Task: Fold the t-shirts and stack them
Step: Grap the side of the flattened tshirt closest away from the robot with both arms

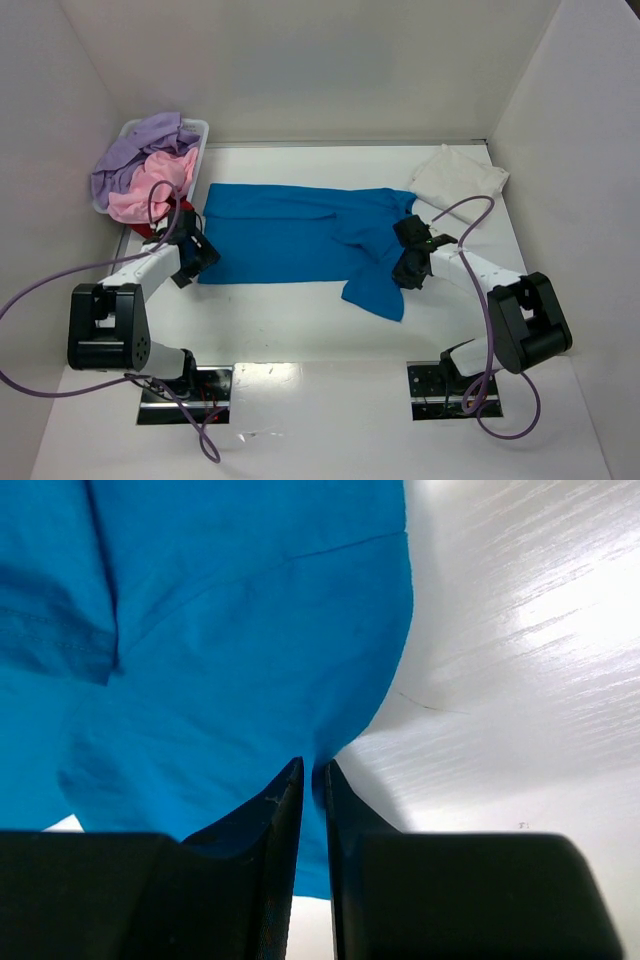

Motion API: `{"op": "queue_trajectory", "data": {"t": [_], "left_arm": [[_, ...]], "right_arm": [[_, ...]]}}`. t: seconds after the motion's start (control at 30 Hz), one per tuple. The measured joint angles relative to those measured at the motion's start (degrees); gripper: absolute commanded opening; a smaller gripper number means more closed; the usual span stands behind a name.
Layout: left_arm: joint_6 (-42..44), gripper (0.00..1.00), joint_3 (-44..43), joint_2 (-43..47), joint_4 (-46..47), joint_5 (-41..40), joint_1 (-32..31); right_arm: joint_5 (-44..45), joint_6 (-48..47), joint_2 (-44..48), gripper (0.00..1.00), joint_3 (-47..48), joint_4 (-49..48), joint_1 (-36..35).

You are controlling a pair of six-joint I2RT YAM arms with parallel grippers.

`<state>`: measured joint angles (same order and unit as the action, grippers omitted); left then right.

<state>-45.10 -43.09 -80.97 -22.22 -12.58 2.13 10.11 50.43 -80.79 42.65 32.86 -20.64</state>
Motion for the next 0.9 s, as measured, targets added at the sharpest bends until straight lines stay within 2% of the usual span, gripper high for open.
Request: {"op": "queue_trajectory", "data": {"t": [0.23, 0.37, 0.47, 0.63, 0.73, 0.8, 0.9], "left_arm": [[-0.5, 0.61, 0.0, -1.7, -0.4, -1.5, -0.2], [-0.8, 0.56, 0.0, -2.1, -0.5, -1.7, -0.2], [-1.4, 0.56, 0.0, -2.1, -0.5, -1.8, -0.2], [-1.8, 0.48, 0.2, -2.4, -0.5, -1.8, -0.2], [-1.8, 0.4, 0.2, -3.1, -0.5, -1.9, -0.4], [-1.8, 0.28, 0.2, -3.3, -0.6, -2.2, -0.5], [-1.9, 0.16, 0.2, -3.3, -0.6, -2.4, -0.5]], "right_arm": [[-0.5, -0.4, 0.0, 0.2, 0.1, -0.7, 0.0], [-0.5, -0.4, 0.0, 0.2, 0.1, -0.7, 0.0], [-0.5, -0.4, 0.1, 0.2, 0.1, -0.7, 0.0], [-0.5, -0.4, 0.3, 0.2, 0.1, -0.7, 0.0], [-0.6, -0.3, 0.4, 0.2, 0.1, -0.7, 0.0], [-0.7, -0.3, 0.4, 0.2, 0.1, -0.7, 0.0], [-0.7, -0.3, 0.4, 0.2, 0.1, -0.8, 0.0]]}}
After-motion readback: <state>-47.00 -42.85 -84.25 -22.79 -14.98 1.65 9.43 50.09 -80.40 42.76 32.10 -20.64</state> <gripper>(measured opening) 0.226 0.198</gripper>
